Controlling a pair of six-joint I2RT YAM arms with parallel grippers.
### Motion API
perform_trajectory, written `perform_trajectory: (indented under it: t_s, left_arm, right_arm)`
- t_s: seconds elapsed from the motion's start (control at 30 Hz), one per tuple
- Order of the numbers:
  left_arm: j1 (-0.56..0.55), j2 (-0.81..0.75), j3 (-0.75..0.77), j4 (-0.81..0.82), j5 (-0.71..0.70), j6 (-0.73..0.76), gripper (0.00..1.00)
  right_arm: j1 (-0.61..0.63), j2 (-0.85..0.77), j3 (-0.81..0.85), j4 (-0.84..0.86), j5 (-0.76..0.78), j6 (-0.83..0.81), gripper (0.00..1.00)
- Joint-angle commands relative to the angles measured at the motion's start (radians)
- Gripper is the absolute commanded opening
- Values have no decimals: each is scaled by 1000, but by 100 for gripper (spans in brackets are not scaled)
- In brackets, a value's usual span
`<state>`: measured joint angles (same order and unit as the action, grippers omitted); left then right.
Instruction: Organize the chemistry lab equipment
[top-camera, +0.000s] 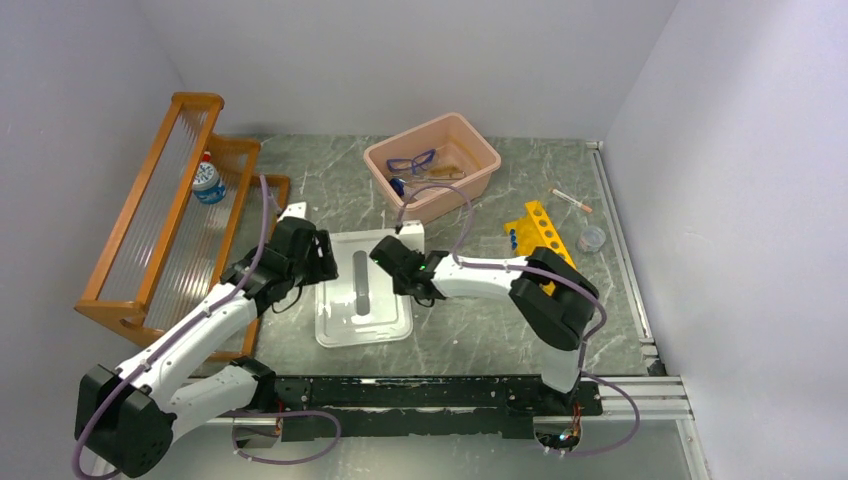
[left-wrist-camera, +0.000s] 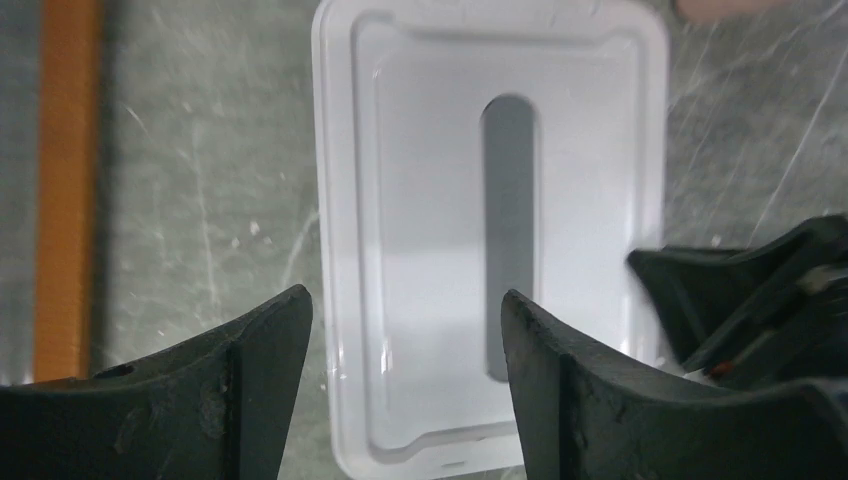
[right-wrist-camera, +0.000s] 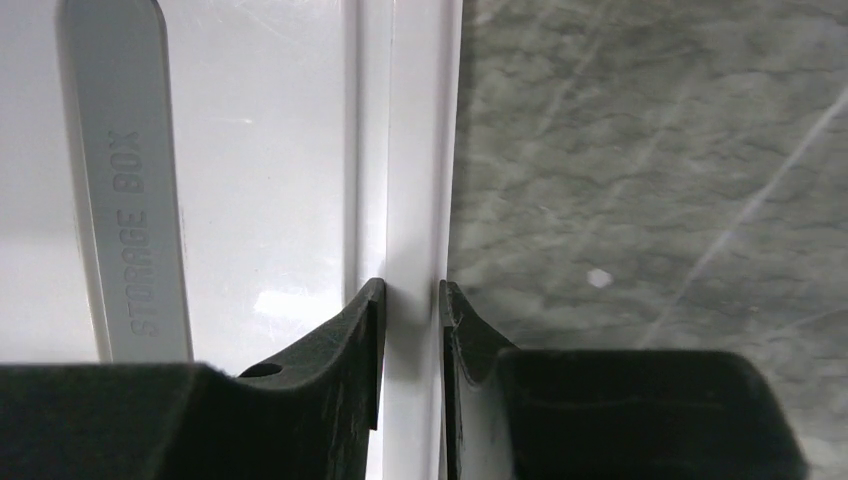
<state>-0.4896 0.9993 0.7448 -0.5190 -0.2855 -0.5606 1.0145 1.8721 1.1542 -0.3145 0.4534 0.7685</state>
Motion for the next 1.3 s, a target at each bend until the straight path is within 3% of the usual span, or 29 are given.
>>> perform_trajectory:
  t_s: [0.0,0.3,0.43,0.8,1.1,1.27]
  left_arm:
    - [12,2,-67,58,145,-59,75]
    - [14,33,-132,85,131,-41,80]
    - [13,58,-145,113,212,-44,80]
    - [14,5,-214,101,207,-133,80]
    - [15,-28,-281,205,360,-240,76]
    - [14,-73,-310,326,525,-318,66]
  right_arm:
    - [-55,-82,-91,53,-116,-125,0]
    - [-166,-174,-199,185,-328,-217,0]
    - [-186,-182,-217,215,-377,-249,0]
    - [-233,-161,-259,295,-500,-220,0]
    - [-271,-148,-288,351,-574,-200,0]
    - [-284,-144,-301,380,-609,-180,0]
